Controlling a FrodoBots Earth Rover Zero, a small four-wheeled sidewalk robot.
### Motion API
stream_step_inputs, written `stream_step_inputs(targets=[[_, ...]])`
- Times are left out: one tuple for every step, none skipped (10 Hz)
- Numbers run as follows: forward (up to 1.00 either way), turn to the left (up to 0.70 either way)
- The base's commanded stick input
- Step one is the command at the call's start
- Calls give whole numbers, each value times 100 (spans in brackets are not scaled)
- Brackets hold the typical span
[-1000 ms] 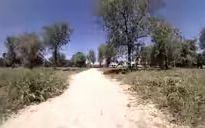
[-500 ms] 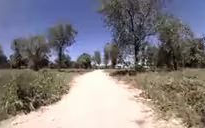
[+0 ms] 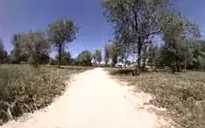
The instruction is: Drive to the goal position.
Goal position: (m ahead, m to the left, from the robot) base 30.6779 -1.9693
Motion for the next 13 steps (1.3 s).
stream_step_inputs(targets=[[85,0],[85,0],[85,0],[85,0],[85,0],[85,0],[85,0],[85,0],[85,0],[85,0],[85,0],[85,0],[85,0]])
